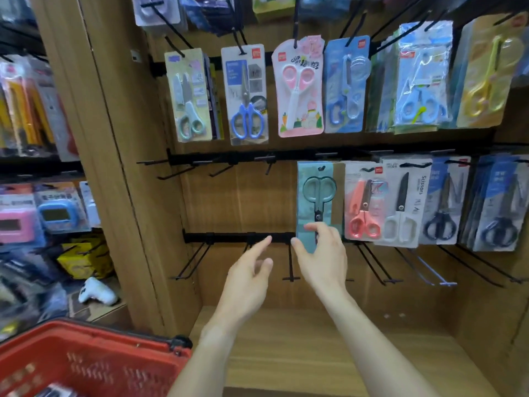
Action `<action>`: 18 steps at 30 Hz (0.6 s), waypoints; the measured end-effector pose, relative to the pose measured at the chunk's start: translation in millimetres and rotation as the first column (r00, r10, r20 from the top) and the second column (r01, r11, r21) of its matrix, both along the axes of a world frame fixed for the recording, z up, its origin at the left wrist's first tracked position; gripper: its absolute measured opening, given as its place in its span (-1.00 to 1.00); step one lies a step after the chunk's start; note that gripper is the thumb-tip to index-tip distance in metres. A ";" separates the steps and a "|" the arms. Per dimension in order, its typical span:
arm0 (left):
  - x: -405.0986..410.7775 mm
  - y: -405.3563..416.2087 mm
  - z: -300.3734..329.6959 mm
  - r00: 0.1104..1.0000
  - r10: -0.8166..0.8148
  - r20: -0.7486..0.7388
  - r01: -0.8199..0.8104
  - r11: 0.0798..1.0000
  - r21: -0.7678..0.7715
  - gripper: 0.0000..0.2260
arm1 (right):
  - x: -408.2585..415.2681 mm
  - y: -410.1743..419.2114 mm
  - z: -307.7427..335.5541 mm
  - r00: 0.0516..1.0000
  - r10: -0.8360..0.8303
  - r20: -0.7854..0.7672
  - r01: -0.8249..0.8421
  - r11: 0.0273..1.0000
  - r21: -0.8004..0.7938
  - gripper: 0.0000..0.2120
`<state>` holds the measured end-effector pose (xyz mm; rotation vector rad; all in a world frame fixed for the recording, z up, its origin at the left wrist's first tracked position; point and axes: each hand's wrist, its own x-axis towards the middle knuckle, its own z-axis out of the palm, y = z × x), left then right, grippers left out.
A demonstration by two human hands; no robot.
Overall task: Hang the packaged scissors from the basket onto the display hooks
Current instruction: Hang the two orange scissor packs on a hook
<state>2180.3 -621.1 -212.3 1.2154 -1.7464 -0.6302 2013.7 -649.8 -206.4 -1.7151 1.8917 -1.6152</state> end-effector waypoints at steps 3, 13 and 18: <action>41.2 6.3 10.1 0.980 0.109 0.165 -0.101 0.993 -0.059 -0.58 | 33.2 12.9 2.5 0.973 0.220 -0.068 -0.220 0.975 0.003 -0.64; 245.0 100.8 -16.5 0.548 0.200 0.812 -0.382 0.924 0.031 -0.46 | 181.3 86.5 -39.7 0.595 0.735 -0.325 -0.654 0.678 0.336 -0.49; 311.6 136.4 -61.3 0.435 0.086 0.896 -0.452 0.882 0.134 -0.40 | 225.5 102.7 -75.1 0.415 0.815 -0.405 -0.668 0.575 0.473 -0.43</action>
